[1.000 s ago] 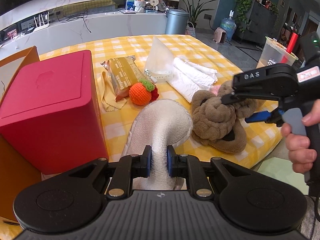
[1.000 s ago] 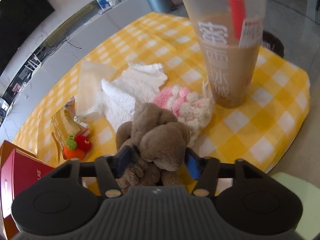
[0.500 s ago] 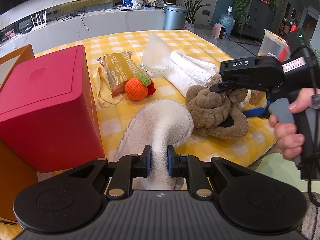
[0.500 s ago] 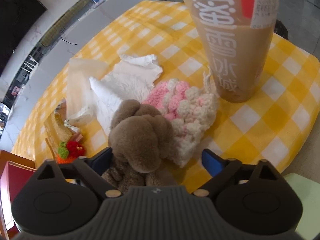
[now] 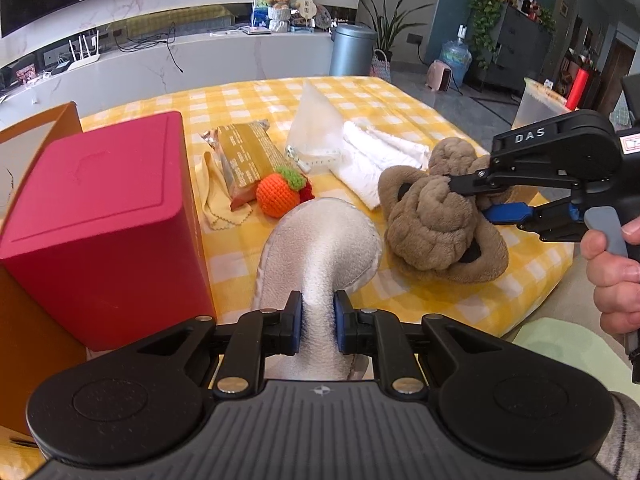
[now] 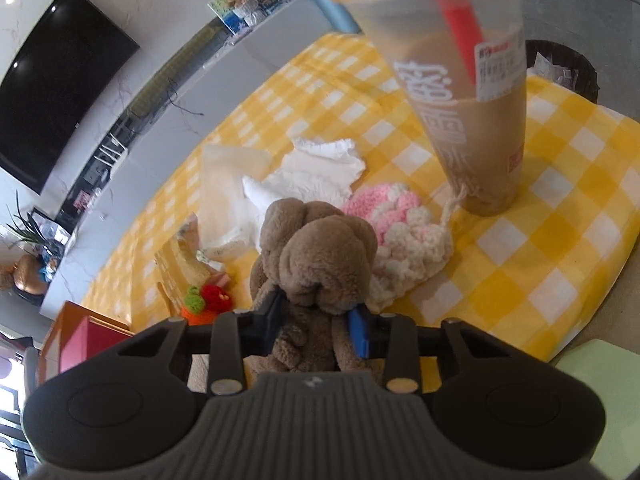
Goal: Organize soft objects
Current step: 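Carry the teddy bear with the right tool and the pad with the left tool over the open box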
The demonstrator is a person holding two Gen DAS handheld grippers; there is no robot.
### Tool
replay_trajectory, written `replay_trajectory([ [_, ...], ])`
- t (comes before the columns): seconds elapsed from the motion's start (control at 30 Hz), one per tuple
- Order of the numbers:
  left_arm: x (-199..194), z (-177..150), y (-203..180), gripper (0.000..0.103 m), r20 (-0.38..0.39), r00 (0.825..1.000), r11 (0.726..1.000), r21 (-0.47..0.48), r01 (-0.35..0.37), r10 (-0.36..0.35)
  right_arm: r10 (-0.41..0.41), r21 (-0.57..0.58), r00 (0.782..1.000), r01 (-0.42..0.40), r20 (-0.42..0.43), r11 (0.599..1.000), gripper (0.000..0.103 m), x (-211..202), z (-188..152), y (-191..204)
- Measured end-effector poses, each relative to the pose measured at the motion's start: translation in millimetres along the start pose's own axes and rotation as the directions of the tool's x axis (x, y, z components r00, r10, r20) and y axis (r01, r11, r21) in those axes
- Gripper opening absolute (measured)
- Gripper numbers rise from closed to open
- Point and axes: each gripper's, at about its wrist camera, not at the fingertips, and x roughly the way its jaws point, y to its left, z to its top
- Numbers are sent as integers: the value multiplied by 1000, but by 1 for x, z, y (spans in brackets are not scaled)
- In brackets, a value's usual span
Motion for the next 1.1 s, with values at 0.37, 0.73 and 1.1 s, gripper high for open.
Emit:
replay_trajectory([
  [0.37,-37,14,1,18,101,994,999,-16,49,-47,84,9,994,-85,63,996,35,-22,-1,12],
  [0.73,-77,38,16,18,199,975,988,-94,120,-100,227,-77,963,-218,145,973,36,-67,3,27],
  [1.1,-145,58,41,18,283,959,997,-63,32,-13,337,-166,933,-314,129,935,36,-87,-13,66],
])
